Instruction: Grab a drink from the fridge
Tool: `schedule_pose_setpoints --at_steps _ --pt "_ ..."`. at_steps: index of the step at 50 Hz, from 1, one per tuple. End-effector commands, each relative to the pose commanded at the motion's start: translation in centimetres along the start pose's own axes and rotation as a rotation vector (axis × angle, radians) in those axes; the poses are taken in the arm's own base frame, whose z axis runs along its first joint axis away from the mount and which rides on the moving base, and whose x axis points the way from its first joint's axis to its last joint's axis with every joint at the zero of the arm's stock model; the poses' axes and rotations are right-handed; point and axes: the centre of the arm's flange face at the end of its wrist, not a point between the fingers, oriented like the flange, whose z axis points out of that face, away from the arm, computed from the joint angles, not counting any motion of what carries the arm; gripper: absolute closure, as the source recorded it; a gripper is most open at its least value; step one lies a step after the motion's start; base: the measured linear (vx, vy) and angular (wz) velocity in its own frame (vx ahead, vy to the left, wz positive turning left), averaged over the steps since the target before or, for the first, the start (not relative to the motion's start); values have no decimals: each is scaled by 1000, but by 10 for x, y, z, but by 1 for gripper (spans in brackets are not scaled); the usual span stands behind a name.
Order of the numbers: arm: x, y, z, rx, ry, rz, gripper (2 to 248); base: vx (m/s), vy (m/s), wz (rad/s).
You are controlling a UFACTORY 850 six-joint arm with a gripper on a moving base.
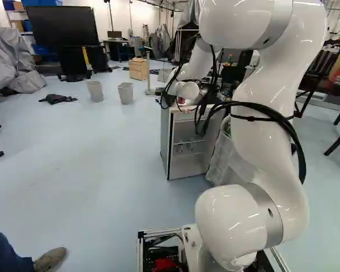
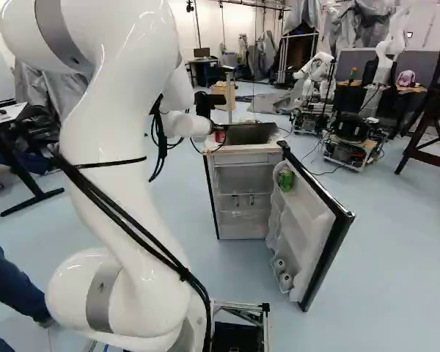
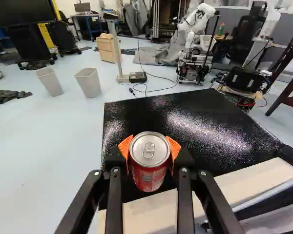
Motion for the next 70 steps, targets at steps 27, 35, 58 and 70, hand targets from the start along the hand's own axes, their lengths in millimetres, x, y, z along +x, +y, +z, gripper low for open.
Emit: schedule_pose_setpoints --at_steps 27,35,58,70 --pt "-6 0 3 -1 -10 -2 150 0 0 0" --pt "-6 0 3 -1 -10 -2 93 0 0 0" --pt "-13 5 -25 -1 -26 -5 3 0 0 0" --pt "-20 15 -46 -11 -37 -3 3 0 0 0"
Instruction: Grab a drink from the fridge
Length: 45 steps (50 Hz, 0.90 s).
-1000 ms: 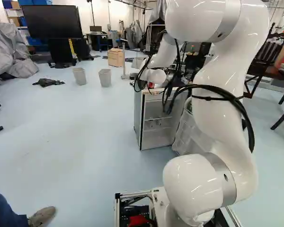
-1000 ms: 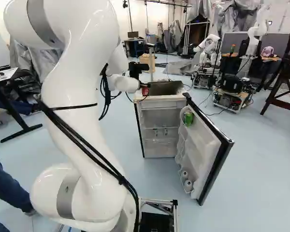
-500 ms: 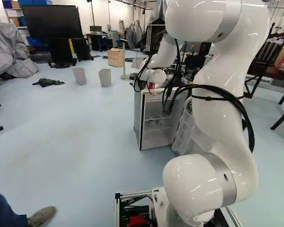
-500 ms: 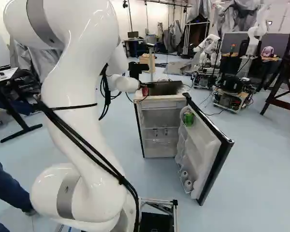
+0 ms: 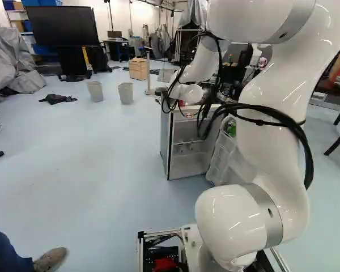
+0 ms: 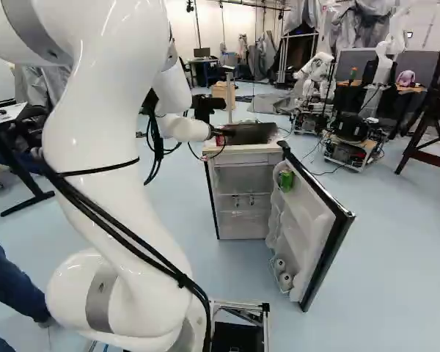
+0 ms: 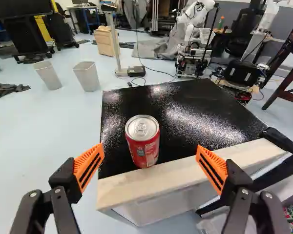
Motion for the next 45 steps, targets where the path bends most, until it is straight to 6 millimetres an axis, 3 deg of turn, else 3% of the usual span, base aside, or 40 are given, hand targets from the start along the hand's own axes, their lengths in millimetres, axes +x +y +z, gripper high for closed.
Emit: schedule_pose_setpoints --at_steps 23,45 --pt "-14 24 -38 -31 -16 10 3 0 0 0" --pt "-16 58 -58 -88 -13 37 3 0 0 0"
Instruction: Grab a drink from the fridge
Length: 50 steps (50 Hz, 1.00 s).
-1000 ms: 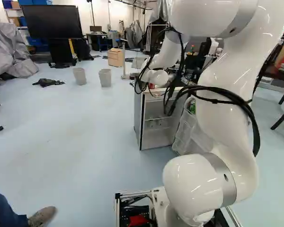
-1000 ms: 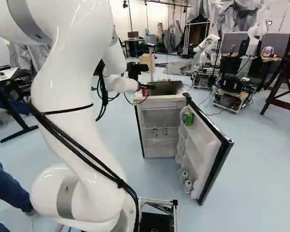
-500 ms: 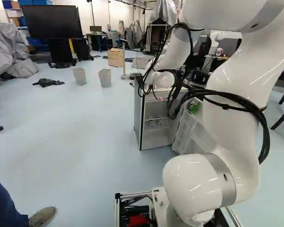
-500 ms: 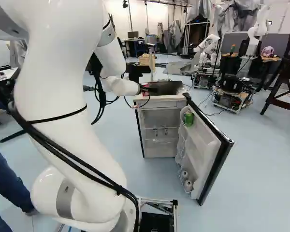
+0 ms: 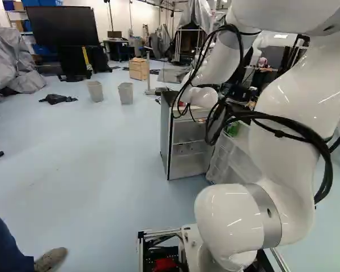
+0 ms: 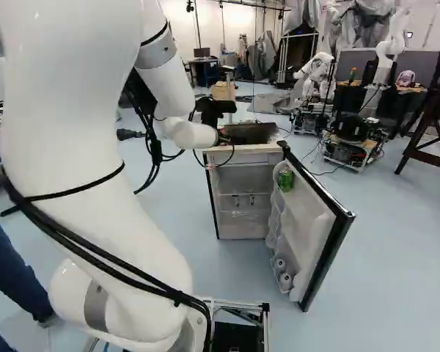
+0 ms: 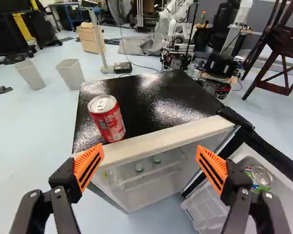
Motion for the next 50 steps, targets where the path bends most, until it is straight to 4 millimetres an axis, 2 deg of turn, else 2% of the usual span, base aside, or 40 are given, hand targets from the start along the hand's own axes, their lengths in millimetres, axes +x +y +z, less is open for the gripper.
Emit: schedule_pose_setpoints --at_steps 50 --pt "29 75 -28 -103 -72 90 3 0 0 0"
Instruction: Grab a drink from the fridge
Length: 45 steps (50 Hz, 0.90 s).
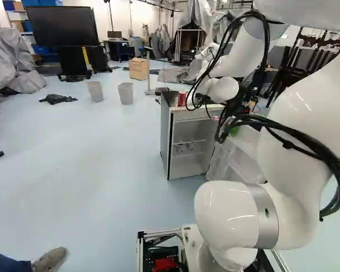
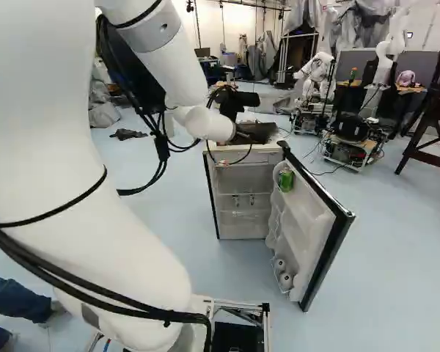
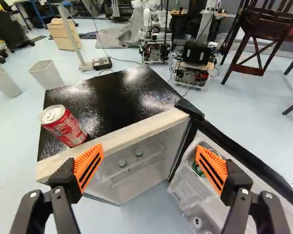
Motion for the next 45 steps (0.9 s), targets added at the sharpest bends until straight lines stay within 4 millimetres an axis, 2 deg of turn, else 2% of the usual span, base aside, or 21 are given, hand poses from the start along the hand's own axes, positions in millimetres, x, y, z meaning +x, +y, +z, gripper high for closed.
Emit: schedule_pose_setpoints --at_steps 24,45 --pt "19 34 -7 -48 -23 44 3 0 0 0" --pt "20 63 0 -89 -92 82 3 0 0 0"
